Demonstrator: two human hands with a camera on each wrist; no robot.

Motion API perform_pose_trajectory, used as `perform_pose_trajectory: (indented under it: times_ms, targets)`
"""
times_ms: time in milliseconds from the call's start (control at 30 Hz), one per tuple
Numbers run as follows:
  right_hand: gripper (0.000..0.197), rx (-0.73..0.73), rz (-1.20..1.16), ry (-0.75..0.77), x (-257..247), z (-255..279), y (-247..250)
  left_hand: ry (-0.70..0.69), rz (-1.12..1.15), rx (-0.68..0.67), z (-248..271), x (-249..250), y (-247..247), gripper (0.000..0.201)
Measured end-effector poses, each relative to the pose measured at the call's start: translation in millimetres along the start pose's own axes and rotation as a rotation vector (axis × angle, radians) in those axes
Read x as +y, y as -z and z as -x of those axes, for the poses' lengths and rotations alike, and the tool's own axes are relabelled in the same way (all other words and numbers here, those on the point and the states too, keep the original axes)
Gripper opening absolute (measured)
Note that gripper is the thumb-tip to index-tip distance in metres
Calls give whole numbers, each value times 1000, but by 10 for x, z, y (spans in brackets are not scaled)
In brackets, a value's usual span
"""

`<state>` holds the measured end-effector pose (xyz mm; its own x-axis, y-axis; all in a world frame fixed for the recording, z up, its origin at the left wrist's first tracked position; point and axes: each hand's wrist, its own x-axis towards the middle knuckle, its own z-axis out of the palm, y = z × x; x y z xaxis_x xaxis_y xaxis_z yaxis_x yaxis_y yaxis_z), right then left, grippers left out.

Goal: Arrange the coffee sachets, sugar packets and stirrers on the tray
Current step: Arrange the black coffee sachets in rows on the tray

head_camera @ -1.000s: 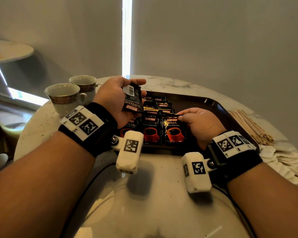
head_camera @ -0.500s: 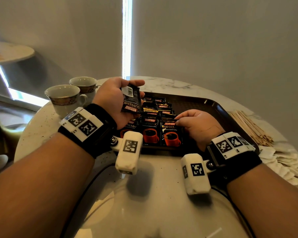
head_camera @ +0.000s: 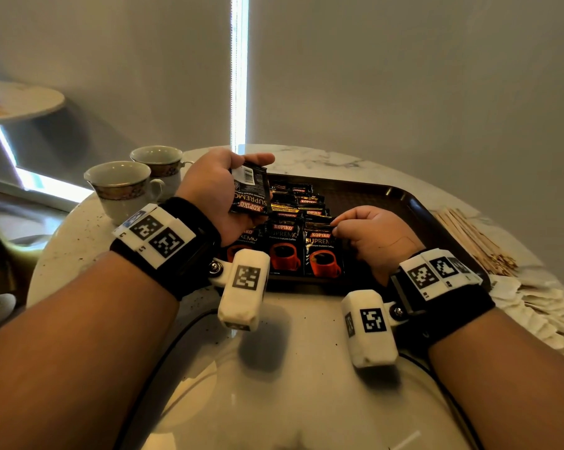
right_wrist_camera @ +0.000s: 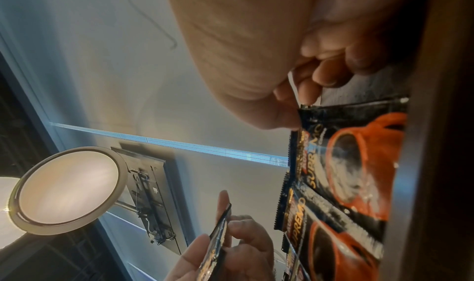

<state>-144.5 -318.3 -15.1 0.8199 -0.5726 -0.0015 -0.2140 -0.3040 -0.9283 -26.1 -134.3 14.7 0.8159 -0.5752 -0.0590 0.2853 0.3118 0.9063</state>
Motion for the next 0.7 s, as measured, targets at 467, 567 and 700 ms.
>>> perform_pose_trajectory:
  times_ms: [467, 567, 700]
  targets:
    - [23, -173, -397, 287, -135, 164, -91, 33, -38, -74, 16, -51, -85, 35]
    - [42, -264, -344, 324, -142, 187, -129, 24, -63, -111, 33, -61, -129, 29]
    - [44, -311, -219, 324, -182, 269, -142, 19, -110, -107, 43, -66, -145, 26]
